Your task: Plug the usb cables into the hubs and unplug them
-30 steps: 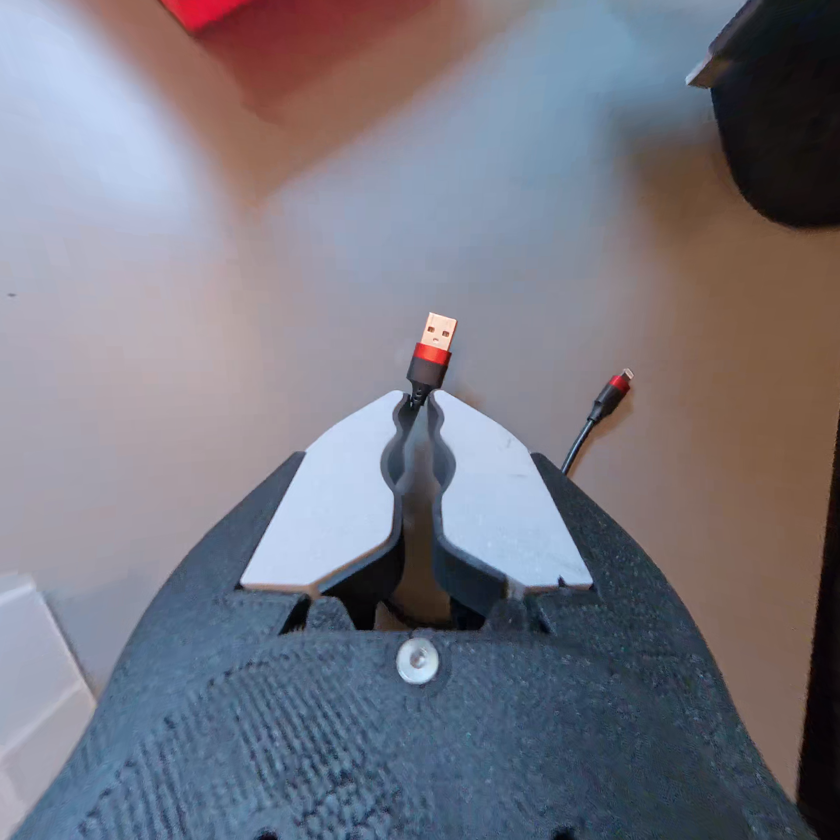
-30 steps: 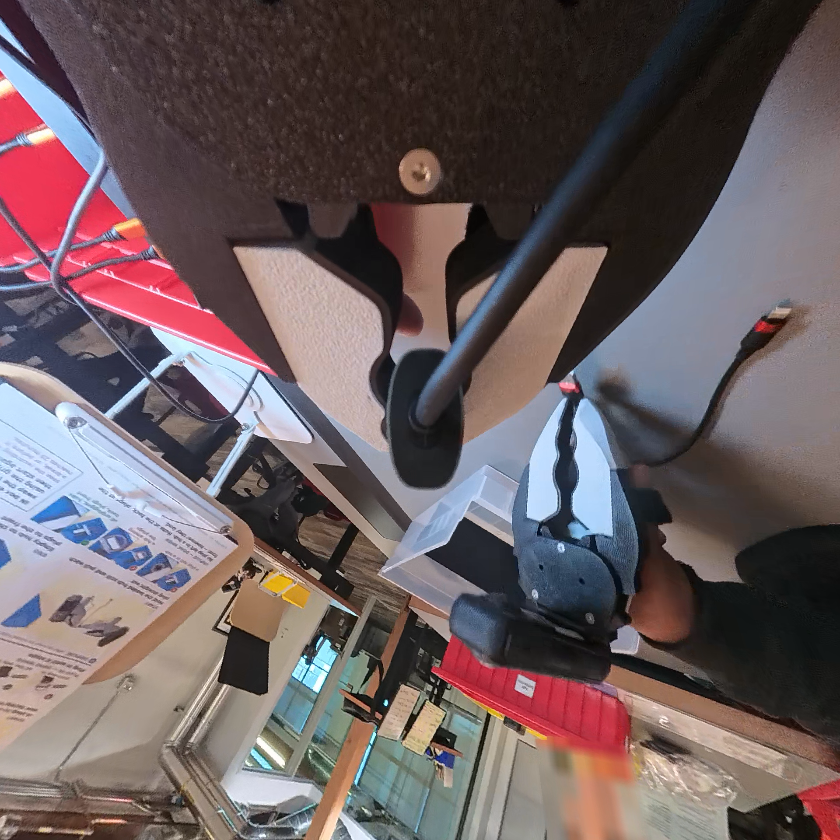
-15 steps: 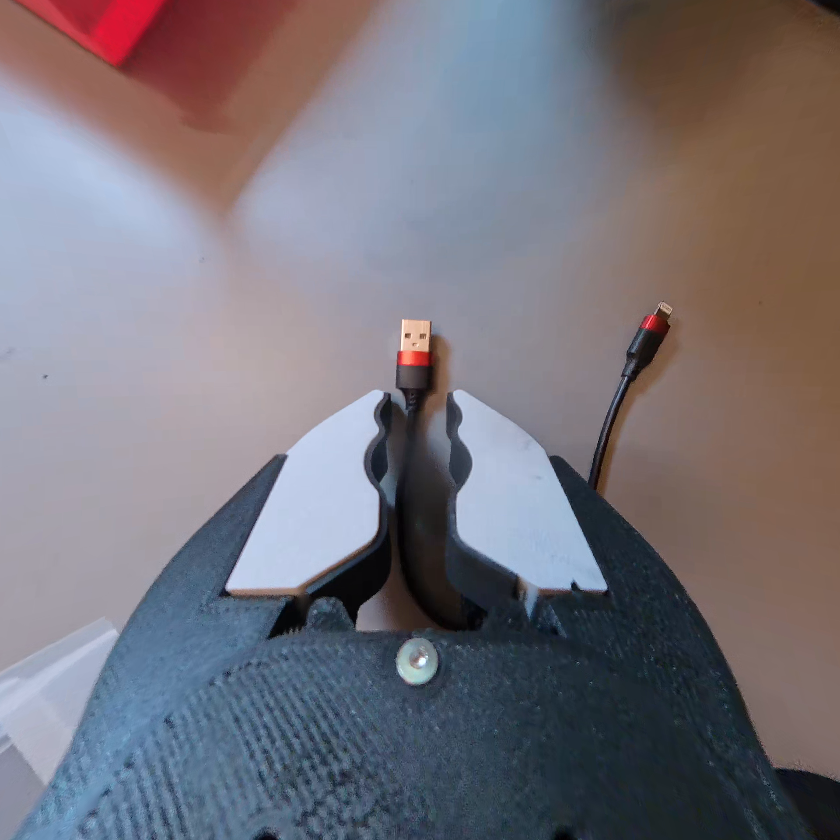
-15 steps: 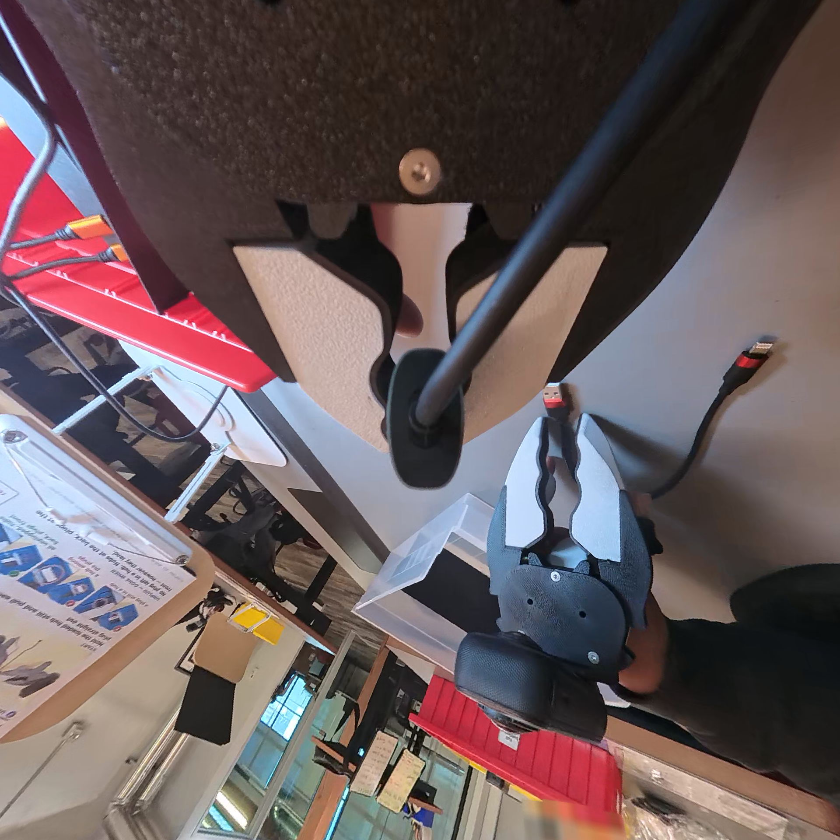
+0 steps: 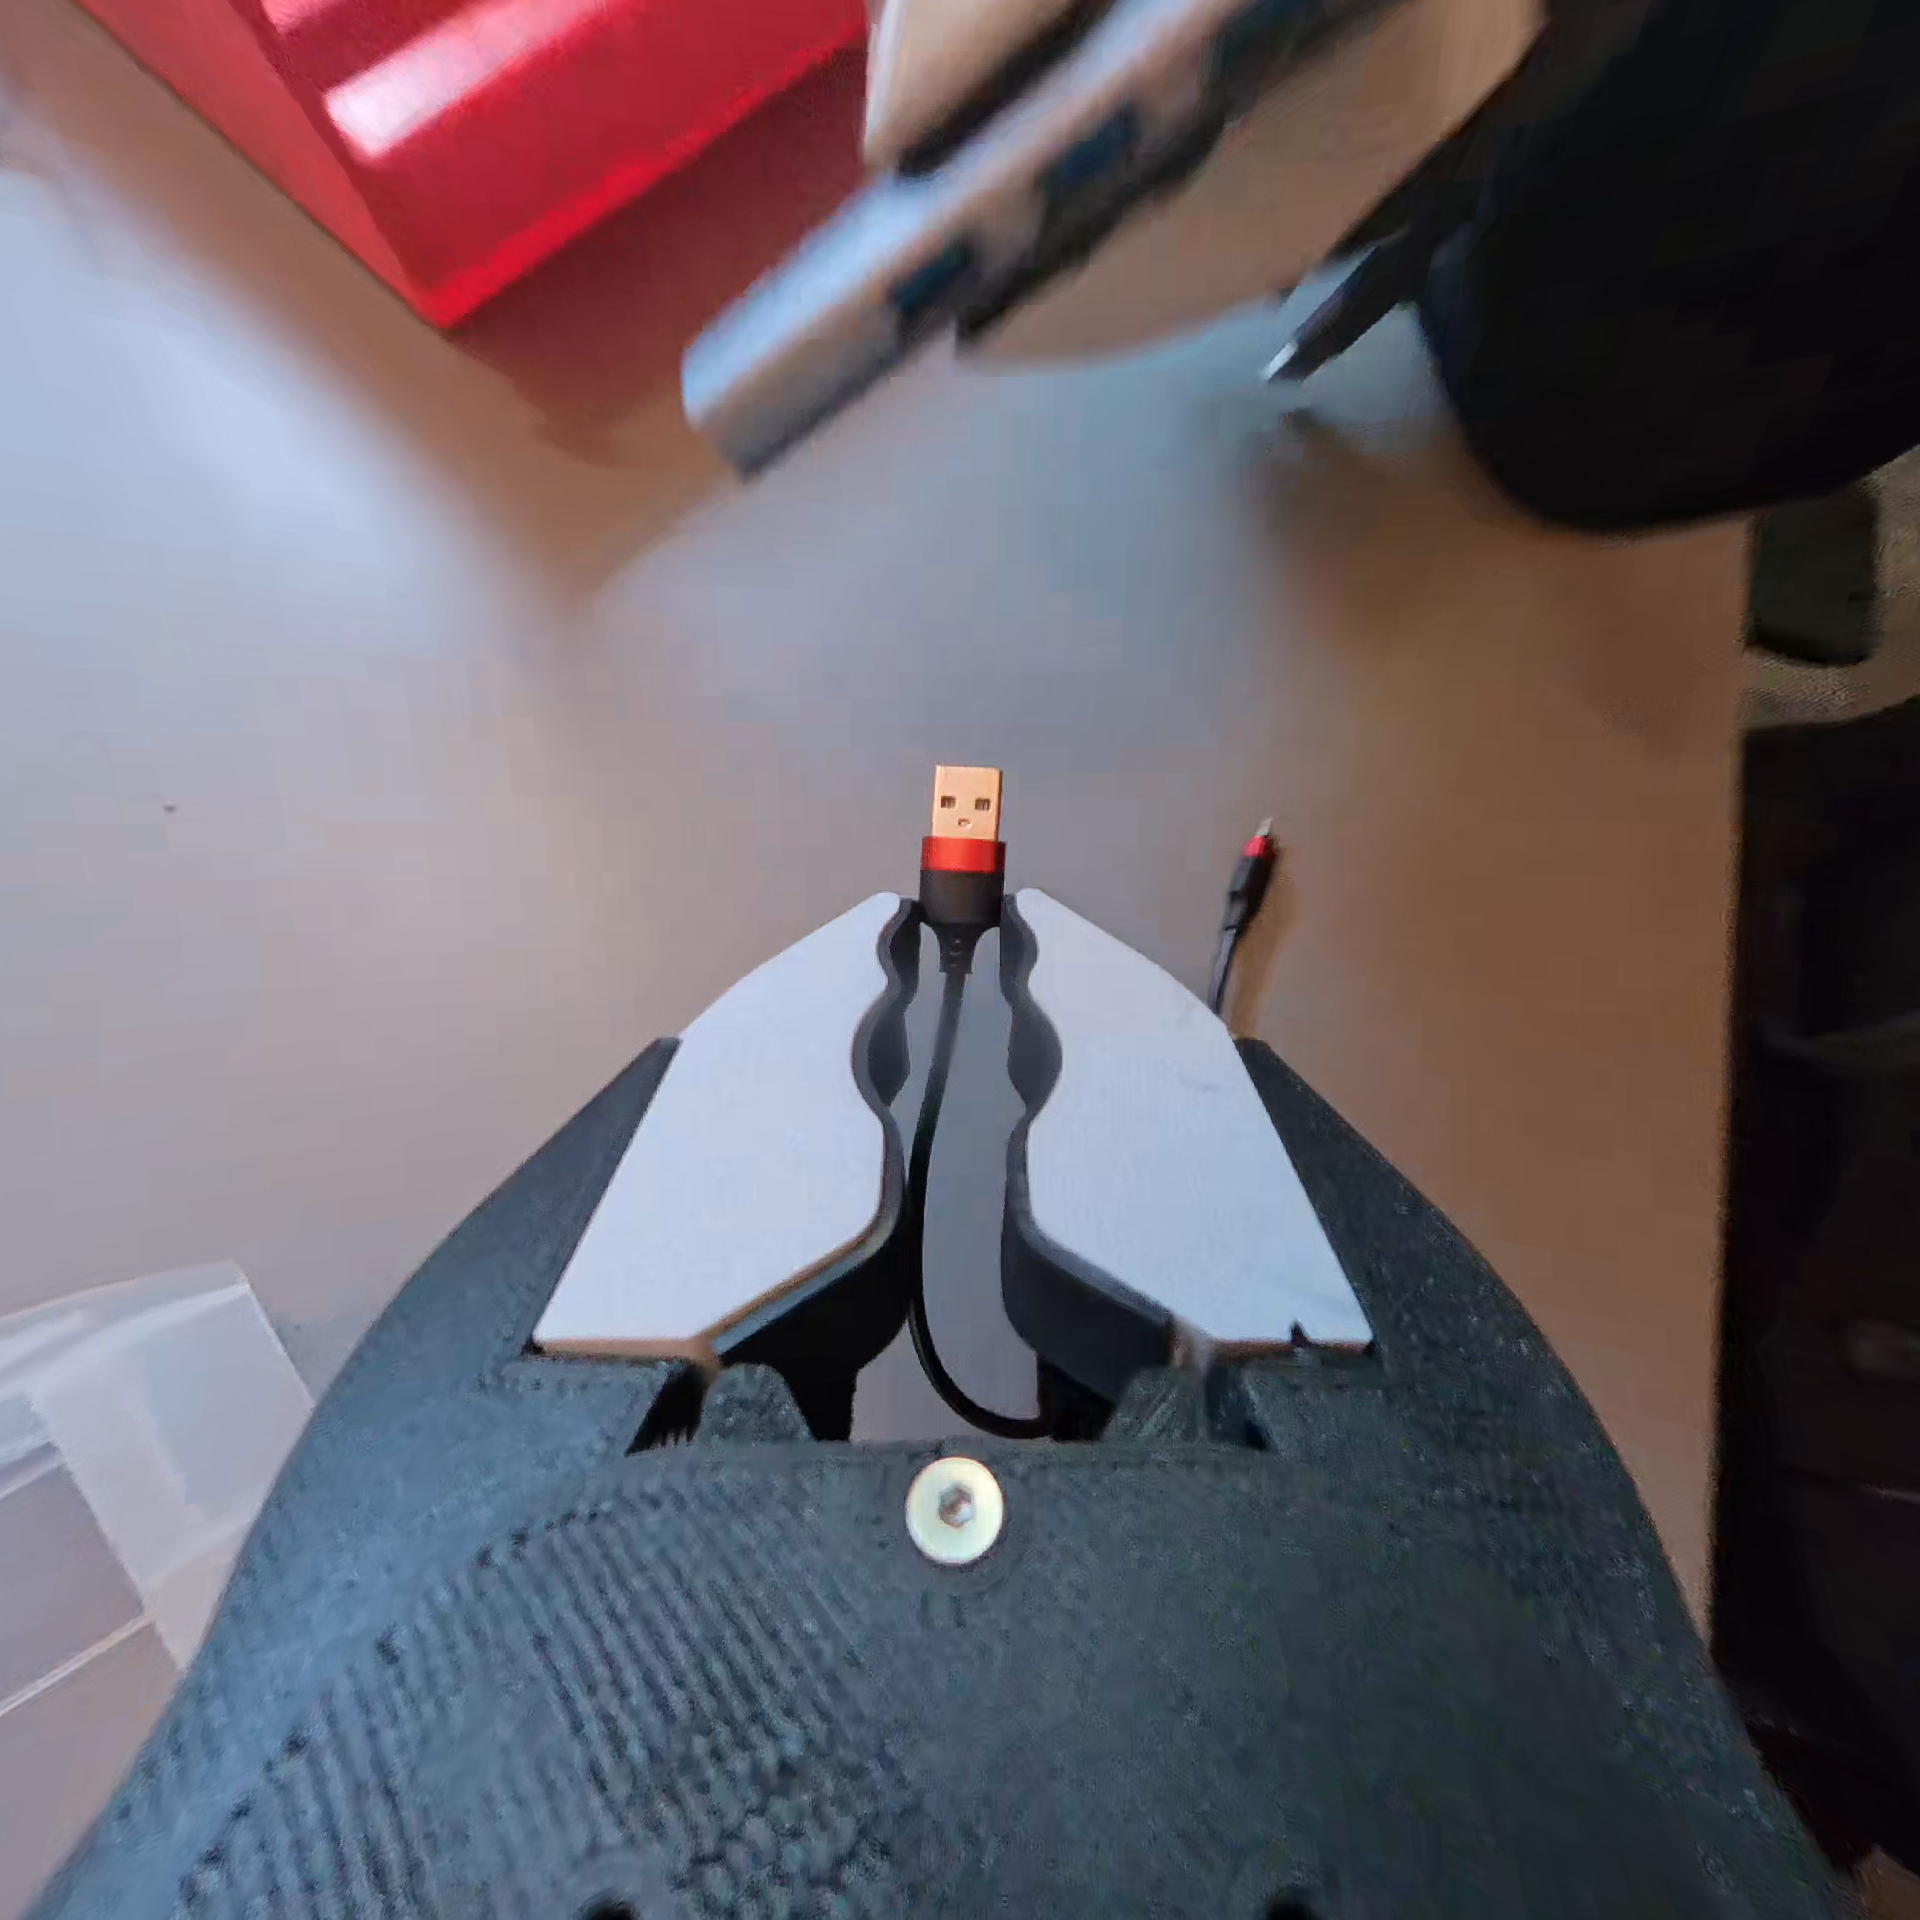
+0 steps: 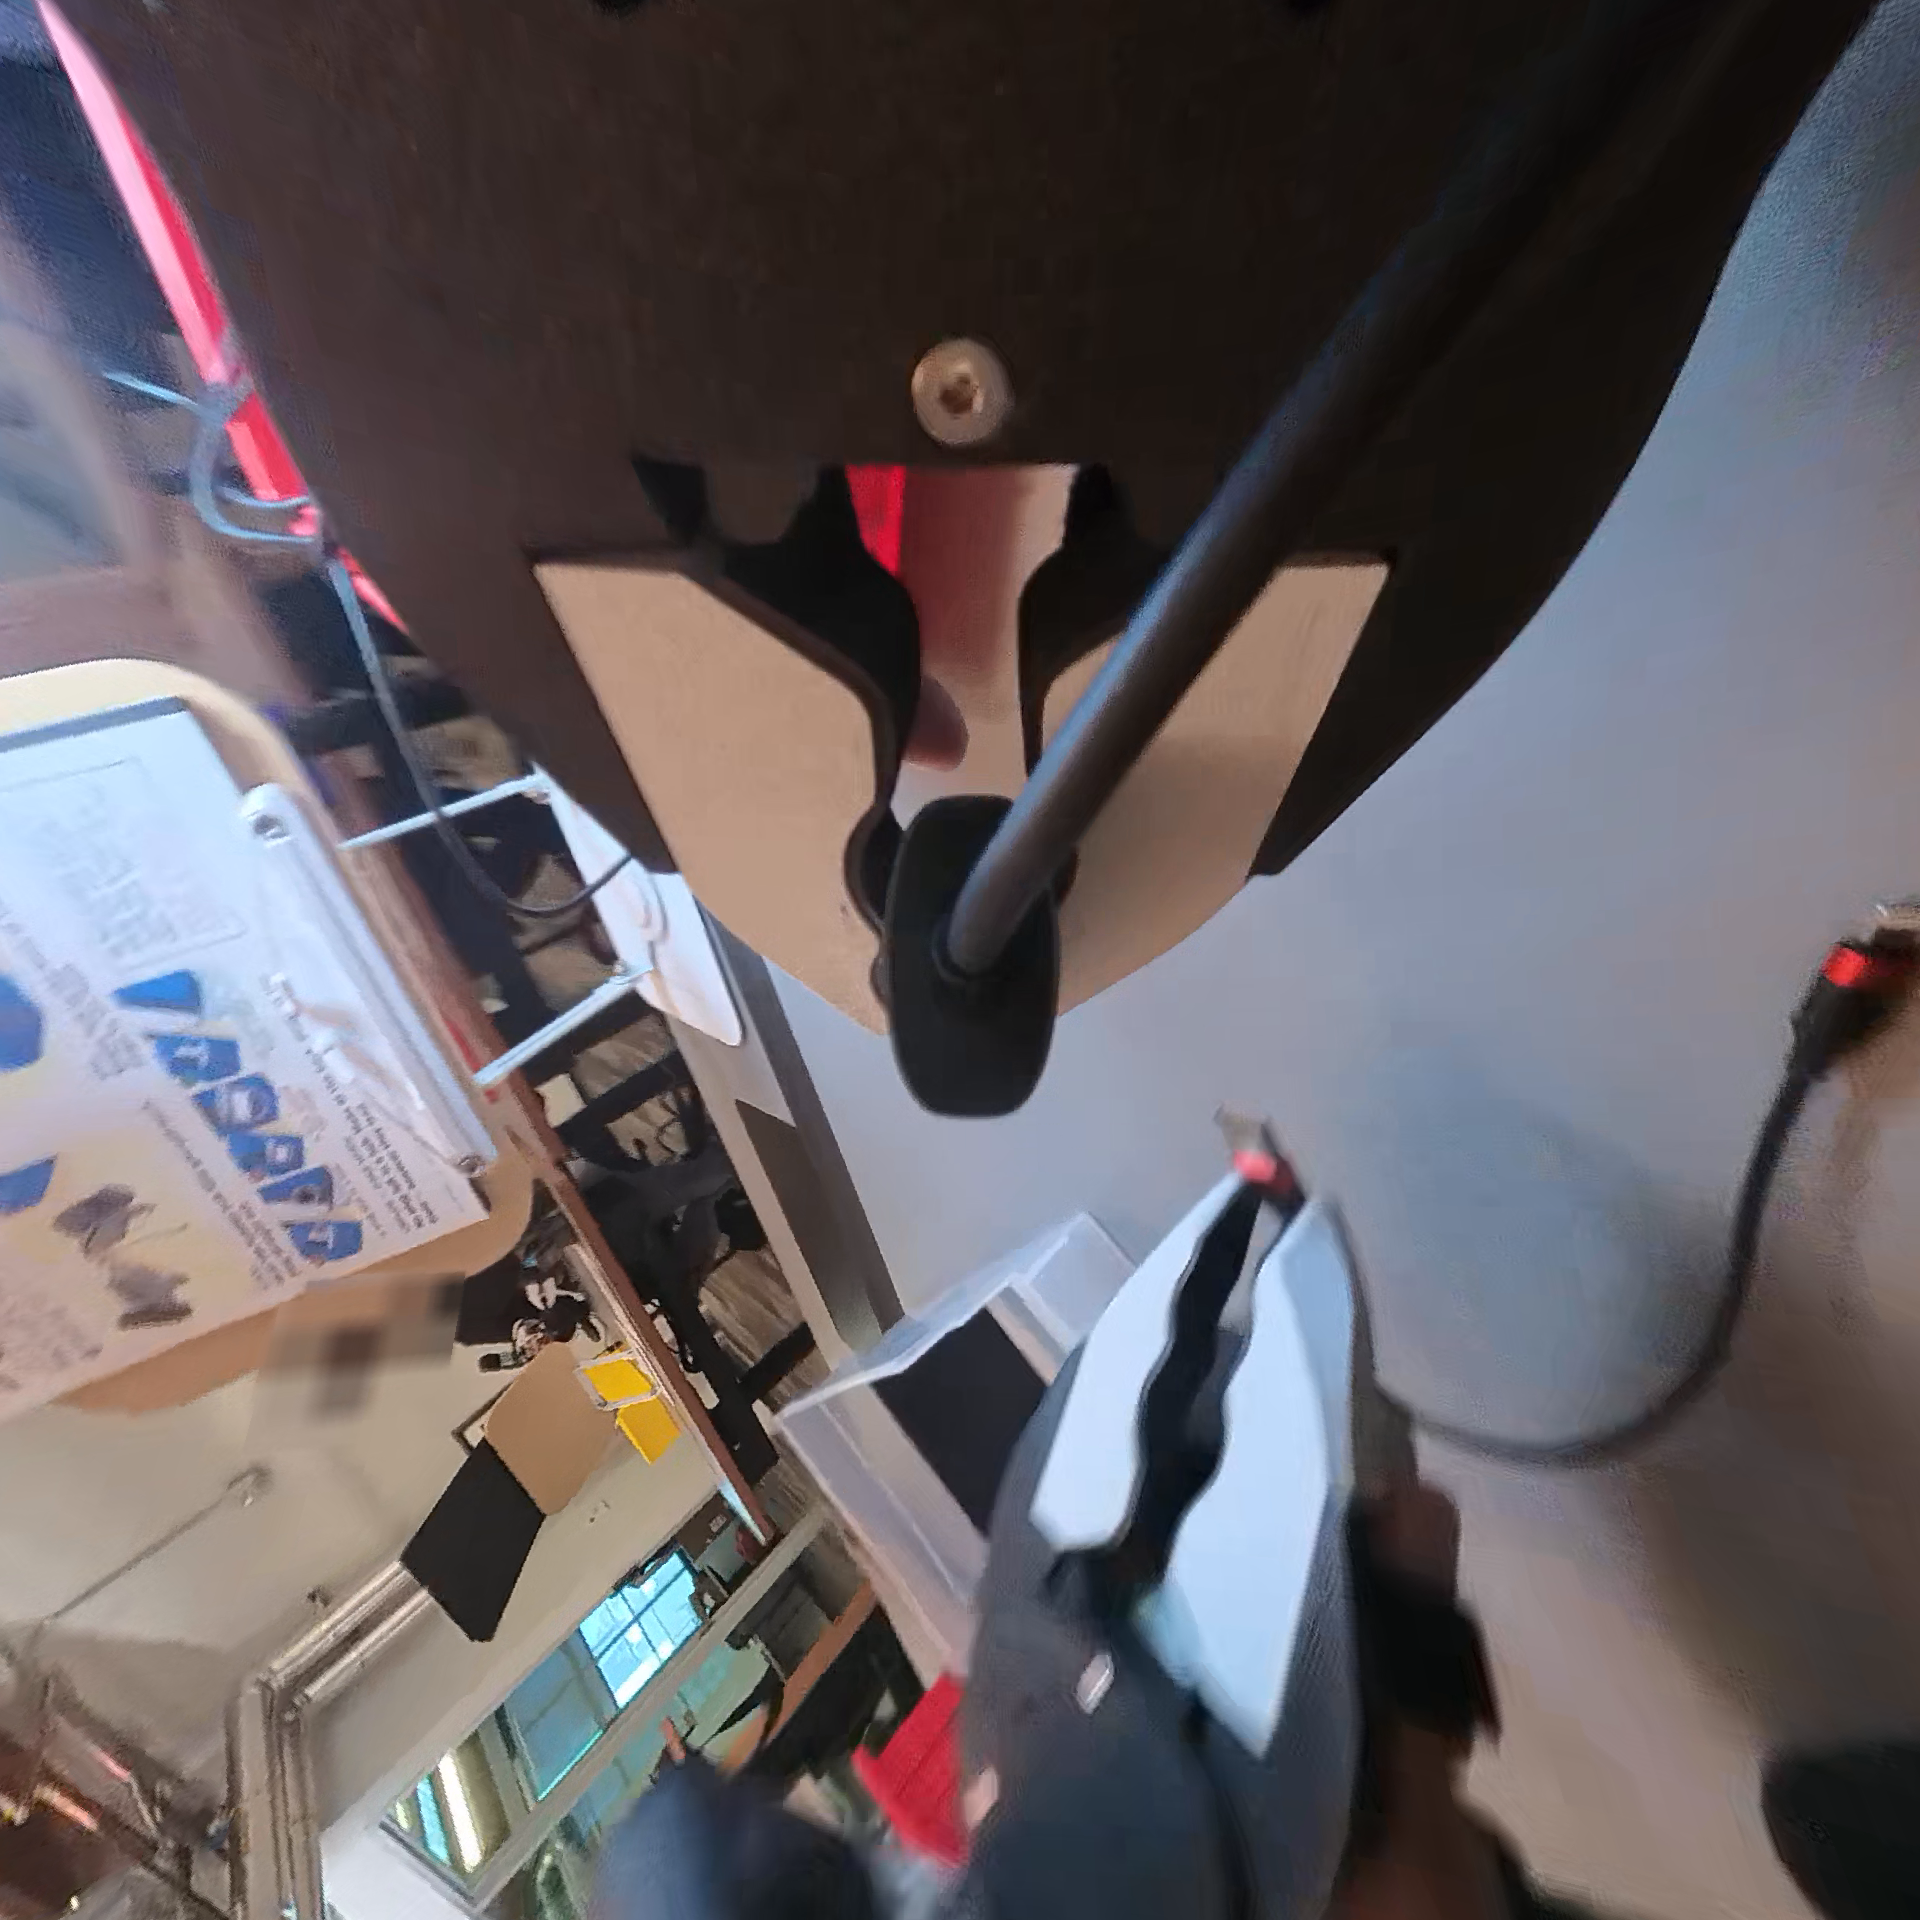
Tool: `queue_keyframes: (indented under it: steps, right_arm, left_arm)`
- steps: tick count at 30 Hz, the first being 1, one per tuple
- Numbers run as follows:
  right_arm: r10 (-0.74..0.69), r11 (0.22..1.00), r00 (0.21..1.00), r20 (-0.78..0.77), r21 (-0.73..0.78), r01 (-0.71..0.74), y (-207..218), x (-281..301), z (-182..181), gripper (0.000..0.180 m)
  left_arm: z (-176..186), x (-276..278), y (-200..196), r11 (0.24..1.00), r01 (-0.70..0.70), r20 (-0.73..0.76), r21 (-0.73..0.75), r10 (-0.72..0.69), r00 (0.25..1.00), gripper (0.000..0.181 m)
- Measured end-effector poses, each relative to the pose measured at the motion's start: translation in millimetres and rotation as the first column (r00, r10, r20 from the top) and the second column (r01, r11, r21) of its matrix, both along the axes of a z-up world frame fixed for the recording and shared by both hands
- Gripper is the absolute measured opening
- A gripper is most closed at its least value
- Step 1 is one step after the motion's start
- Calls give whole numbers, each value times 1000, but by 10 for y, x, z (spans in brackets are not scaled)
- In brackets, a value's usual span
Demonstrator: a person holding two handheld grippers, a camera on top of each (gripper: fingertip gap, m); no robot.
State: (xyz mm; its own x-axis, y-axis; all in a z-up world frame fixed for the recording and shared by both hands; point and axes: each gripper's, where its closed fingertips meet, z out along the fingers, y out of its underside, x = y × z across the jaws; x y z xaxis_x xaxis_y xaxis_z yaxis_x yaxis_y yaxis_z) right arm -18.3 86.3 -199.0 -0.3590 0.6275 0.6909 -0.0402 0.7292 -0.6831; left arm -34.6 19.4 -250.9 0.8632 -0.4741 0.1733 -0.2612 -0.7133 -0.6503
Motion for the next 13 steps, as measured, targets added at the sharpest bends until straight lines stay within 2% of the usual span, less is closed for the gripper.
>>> queue_keyframes:
  steps: [1, 5, 8, 13]
  right_arm:
    - [-7, 997, 1000, -1, 74, 7, -15, -12, -56, 18]
    - [-20, 965, 1000, -19, 260, 24, -87, -79, -219, 18]
    - [-30, 938, 998, -47, 343, 44, -102, -112, -251, 18]
    - [-52, 886, 997, -60, 457, 74, -80, -134, -335, 18]
  left_arm:
    - [104, 35, -1, 1000, 2, 23, 7, -3, 1000, 15]
    - [323, 117, 60, 1000, 16, 13, -16, -16, 1000, 15]
    - [311, 183, 109, 997, 46, -32, -64, -48, 998, 15]
    - [258, 237, 171, 994, 63, -18, -92, -65, 998, 15]
